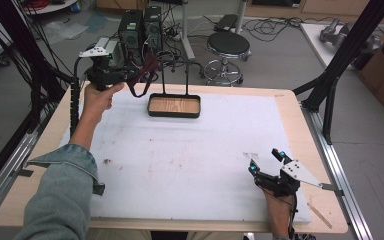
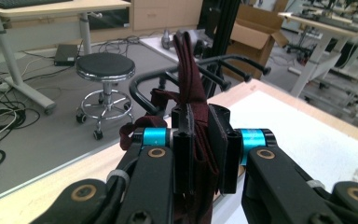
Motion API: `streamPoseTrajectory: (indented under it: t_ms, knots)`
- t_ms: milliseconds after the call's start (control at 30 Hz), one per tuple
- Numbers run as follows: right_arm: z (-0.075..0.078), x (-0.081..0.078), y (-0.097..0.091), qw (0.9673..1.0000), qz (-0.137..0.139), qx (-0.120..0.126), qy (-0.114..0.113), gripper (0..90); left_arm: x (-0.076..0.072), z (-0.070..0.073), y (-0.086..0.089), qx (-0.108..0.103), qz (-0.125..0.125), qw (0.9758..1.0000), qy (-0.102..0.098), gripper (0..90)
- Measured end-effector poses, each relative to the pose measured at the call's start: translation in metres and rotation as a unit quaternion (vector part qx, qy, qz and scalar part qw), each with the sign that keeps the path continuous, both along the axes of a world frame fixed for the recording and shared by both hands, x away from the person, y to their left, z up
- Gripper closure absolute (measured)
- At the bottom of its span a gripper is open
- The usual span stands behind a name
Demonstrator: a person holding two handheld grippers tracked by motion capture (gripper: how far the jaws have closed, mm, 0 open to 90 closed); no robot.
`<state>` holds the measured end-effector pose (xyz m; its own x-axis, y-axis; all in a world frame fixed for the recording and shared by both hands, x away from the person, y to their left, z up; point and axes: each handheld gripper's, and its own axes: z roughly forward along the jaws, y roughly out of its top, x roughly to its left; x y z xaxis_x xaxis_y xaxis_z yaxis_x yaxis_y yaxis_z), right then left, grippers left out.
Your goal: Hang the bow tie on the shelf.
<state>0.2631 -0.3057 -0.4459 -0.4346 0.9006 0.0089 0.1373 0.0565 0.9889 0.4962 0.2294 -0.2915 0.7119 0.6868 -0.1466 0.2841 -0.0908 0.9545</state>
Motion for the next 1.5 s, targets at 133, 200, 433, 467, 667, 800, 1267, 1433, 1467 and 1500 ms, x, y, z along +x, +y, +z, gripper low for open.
streamPoseTrajectory:
  t_ms: [133, 200, 433, 467, 667, 800, 1267, 1433, 1467, 1500]
  knots:
    - [0.0, 0.0, 0.0, 1.0, 0.001, -0.002, -0.001, 10.6, 0.002, 0.0, 0.001, 0.003, 0.01, 0.9999, 0.004, 80.2]
    - [0.0, 0.0, 0.0, 1.0, 0.001, -0.001, 0.0, 10.6, 0.004, -0.001, 0.004, 0.002, 0.021, 0.9998, 0.006, 80.2]
    - [0.0, 0.0, 0.0, 1.0, 0.001, -0.001, 0.001, 10.6, 0.008, -0.003, 0.013, -0.027, 0.043, 0.9986, 0.013, 80.2]
    - [0.0, 0.0, 0.0, 1.0, 0.001, -0.001, 0.001, 10.6, 0.008, -0.003, 0.013, -0.027, 0.043, 0.9986, 0.013, 80.1]
    - [0.0, 0.0, 0.0, 1.0, 0.002, -0.002, 0.001, 10.6, 0.01, -0.007, 0.017, -0.03, 0.048, 0.9982, 0.021, 79.8]
    - [0.0, 0.0, 0.001, 1.0, 0.003, -0.001, 0.003, 10.5, 0.01, -0.012, 0.019, -0.033, 0.048, 0.9981, 0.022, 78.9]
    - [0.0, 0.001, 0.001, 1.0, 0.002, -0.004, 0.003, 10.6, 0.011, -0.033, 0.029, -0.037, 0.056, 0.997, 0.039, 76.1]
    - [0.0, 0.001, 0.0, 1.0, 0.002, -0.004, 0.002, 10.6, 0.012, -0.04, 0.03, -0.032, 0.056, 0.9967, 0.049, 74.6]
    - [0.0, 0.001, 0.0, 1.0, 0.002, -0.004, 0.002, 10.6, 0.013, -0.043, 0.03, -0.032, 0.053, 0.9968, 0.051, 74.6]
    - [0.0, 0.001, 0.001, 1.0, 0.002, -0.003, 0.003, 10.6, 0.013, -0.045, 0.031, -0.034, 0.054, 0.9965, 0.055, 74.6]
